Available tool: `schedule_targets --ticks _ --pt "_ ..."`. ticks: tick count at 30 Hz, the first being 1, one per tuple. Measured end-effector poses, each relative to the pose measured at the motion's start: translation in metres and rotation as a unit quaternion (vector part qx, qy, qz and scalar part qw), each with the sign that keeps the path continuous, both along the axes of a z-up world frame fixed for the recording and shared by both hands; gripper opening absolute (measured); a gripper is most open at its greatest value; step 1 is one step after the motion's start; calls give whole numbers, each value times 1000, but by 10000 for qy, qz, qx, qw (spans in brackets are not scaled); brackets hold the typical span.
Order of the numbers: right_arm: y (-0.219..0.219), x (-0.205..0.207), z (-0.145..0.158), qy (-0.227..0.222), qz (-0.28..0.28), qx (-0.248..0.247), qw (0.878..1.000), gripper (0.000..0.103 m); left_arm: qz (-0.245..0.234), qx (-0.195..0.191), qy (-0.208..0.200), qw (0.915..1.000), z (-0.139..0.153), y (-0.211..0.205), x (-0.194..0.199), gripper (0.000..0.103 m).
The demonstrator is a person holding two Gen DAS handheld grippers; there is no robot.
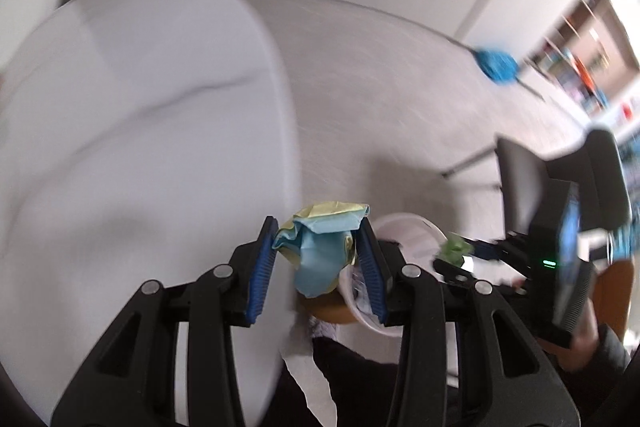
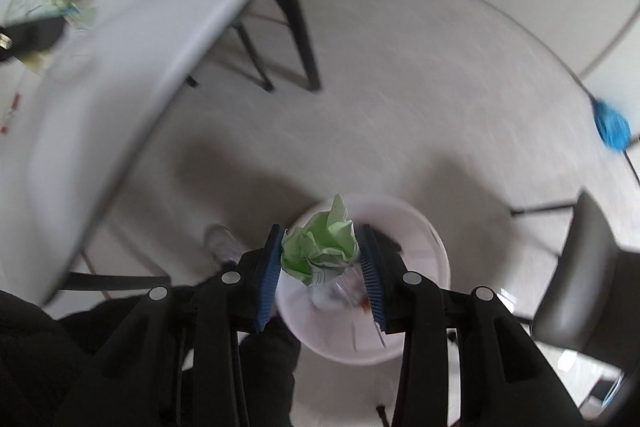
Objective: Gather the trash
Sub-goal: 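Carry the cloth and green paper to the wastebasket and release both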
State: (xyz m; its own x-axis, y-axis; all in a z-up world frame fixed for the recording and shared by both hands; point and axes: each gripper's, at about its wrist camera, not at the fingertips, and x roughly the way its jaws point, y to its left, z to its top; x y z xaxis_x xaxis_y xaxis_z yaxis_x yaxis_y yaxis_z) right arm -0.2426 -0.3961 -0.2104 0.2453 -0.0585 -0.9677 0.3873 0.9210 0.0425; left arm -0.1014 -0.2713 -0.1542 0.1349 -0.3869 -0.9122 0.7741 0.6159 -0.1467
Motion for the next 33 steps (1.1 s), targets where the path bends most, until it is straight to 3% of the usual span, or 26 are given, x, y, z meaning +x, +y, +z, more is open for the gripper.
schedule_targets --ticks 3,7,10,12,14,16,19,27,30,33 --pt "-17 -20 -14 50 -360 199 9991 62 -446 153 8 9989 -9 -22 -28 40" --pt "-41 -45 -7 -57 -836 108 9964 81 -1010 345 93 9942 -23 -50 -55 40" --pt "-55 -63 1 -103 -1176 -91 9930 87 -1380 484 138 9892 -32 -64 -73 40" --pt "-66 -73 4 -117 -1423 -132 9897 88 -1598 560 159 9854 -35 -76 -85 42" --pt "-77 -84 5 -136 -1640 -113 9863 88 -1821 657 176 9809 -39 -84 -97 56" --pt "-82 -90 7 -162 -1766 -99 9841 90 -1904 712 78 9791 -39 -87 -105 83" --pt "-88 -97 7 -162 -1828 -140 9829 91 -2031 659 32 9769 -34 -89 -113 94" --pt "-85 -89 6 -152 -1648 -108 9861 91 -2061 659 -33 9763 -29 -88 -115 95" --pt "-76 -77 13 -230 -1477 -78 9887 91 -1832 606 -177 9810 -23 -84 -109 95" --pt "-59 -51 33 -448 -1063 -127 9932 91 -1281 414 -518 9895 -1 -71 -91 95"
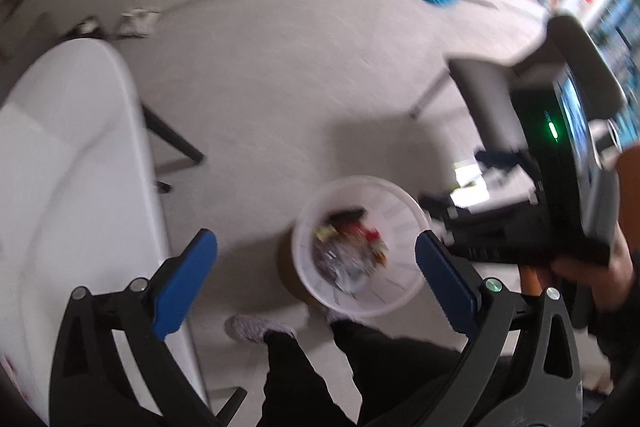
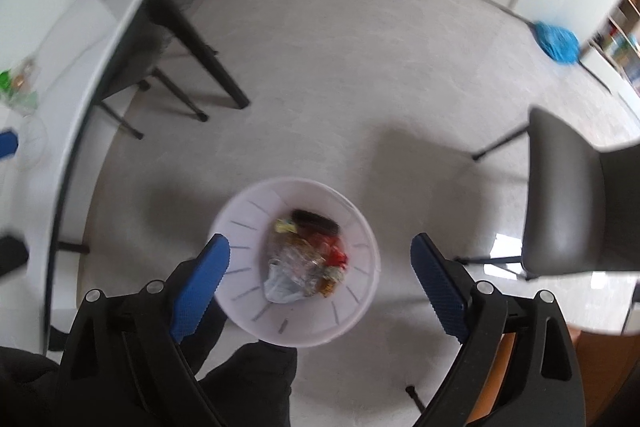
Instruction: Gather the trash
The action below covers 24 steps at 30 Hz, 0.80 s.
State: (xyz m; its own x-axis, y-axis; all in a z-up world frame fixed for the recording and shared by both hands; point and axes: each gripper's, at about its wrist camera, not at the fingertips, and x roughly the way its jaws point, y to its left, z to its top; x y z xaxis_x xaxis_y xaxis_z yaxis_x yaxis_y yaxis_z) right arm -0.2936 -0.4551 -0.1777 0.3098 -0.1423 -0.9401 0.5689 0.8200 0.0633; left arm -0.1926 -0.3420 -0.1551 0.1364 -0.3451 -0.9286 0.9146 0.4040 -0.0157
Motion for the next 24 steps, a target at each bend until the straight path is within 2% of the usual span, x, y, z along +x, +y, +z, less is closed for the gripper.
schedule_targets --ticks 3,5,8,11,14,15,17,18,19,20,21,22,23,24 --pt "22 35 28 -286 546 -212 9979 91 671 -351 -356 9965 31 25 24 95" --pt "36 59 48 -511 880 -335 9942 95 1174 -545 -717 9890 56 48 41 95" --pt "59 96 85 -887 1316 -566 9857 99 1839 -693 -1341 9713 91 86 61 95" --pt "80 131 130 -1391 1720 -760 9723 100 2600 -775 -1836 9448 126 130 79 95" --pt "110 162 189 -2082 2192 -937 9486 100 3360 -811 -2282 9102 161 175 93 95" --pt "118 168 204 -2255 2307 -983 9414 100 3703 -856 -2437 8923 177 194 98 95" --pt "136 179 235 -2604 2551 -1063 9251 100 4198 -1003 -2586 8642 202 224 103 95" --pt "148 185 254 -2836 2693 -1104 9137 100 4380 -1067 -2632 8529 212 235 104 95" --pt "157 187 267 -2993 2784 -1120 9057 100 4647 -1138 -2716 8351 226 251 105 95" --pt "164 189 279 -3150 2878 -1116 8975 100 4845 -1173 -2788 8209 236 263 104 95" --pt "174 192 293 -3325 3001 -1083 8875 100 5094 -1205 -2875 8021 247 276 104 95" --pt "182 195 302 -3449 3109 -1046 8794 100 5231 -1217 -2920 7914 255 283 104 95" --pt "188 193 309 -3547 3200 -1016 8727 100 5398 -1240 -2987 7772 262 292 104 95" --pt "197 194 315 -3632 3307 -989 8654 101 5485 -1248 -3032 7692 265 298 102 95"
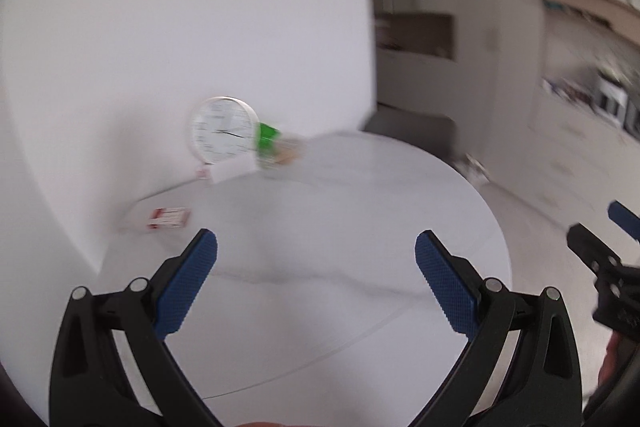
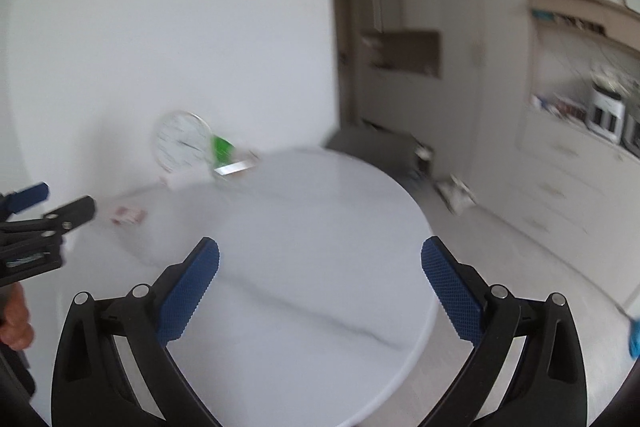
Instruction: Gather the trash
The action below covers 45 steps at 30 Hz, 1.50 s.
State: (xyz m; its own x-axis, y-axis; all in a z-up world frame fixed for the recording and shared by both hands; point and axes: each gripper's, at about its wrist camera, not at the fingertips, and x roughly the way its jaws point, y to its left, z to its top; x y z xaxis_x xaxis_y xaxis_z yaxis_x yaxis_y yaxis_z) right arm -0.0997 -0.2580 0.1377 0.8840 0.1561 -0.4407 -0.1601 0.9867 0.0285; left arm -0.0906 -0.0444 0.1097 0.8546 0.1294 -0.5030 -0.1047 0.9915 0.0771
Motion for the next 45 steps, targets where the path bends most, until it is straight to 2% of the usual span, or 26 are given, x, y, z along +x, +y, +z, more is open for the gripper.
schedule_targets --ticks 4,10,22,45 --pt "27 -3 9 -146 435 22 9989 101 343 -60 -92 9994 8 21 -1 95" --pt "49 0 11 -189 709 -134 9972 101 410 -270 67 9988 -2 35 -3 95" --pt "57 8 9 15 516 -216 9984 101 302 -290 259 9988 -12 37 -2 95" --pt "65 -2 6 30 501 -377 9980 101 236 -376 326 9985 -11 37 -5 95"
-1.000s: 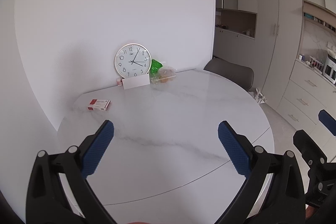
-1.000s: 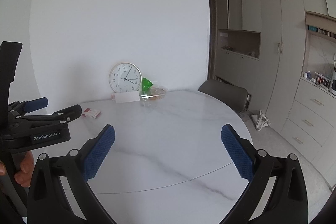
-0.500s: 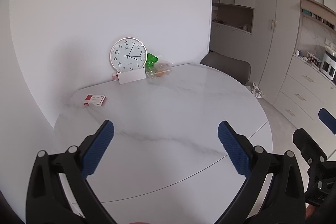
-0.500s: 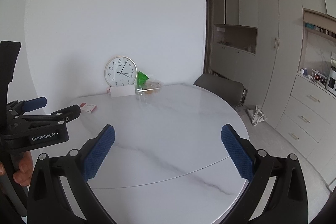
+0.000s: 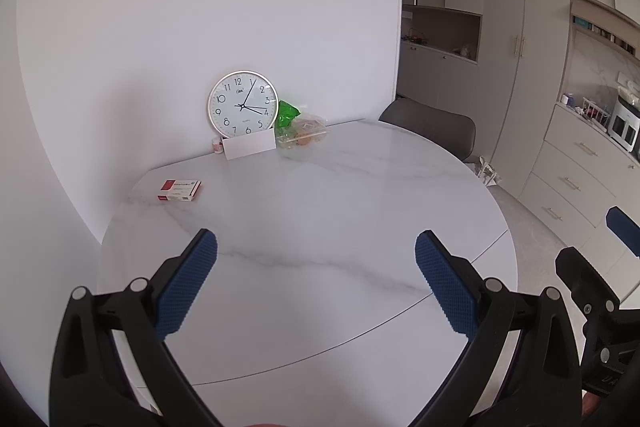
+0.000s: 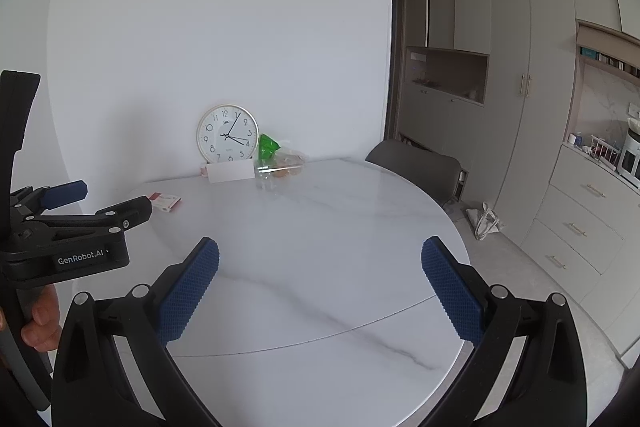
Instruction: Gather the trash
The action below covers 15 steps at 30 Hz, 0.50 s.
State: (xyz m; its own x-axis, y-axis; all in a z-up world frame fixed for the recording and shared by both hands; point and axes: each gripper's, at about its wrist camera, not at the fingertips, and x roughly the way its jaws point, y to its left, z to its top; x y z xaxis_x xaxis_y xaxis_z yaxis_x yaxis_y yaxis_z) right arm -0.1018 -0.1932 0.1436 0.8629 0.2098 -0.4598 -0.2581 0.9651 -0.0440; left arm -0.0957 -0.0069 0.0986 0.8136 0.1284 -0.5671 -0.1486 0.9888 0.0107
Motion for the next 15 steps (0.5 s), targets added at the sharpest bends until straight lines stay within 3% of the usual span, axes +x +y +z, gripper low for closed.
schedule_targets --ticks 15 --pt "-1 -1 0 17 -13 -12 10000 101 -50 -25 27 10000 0 1 0 95"
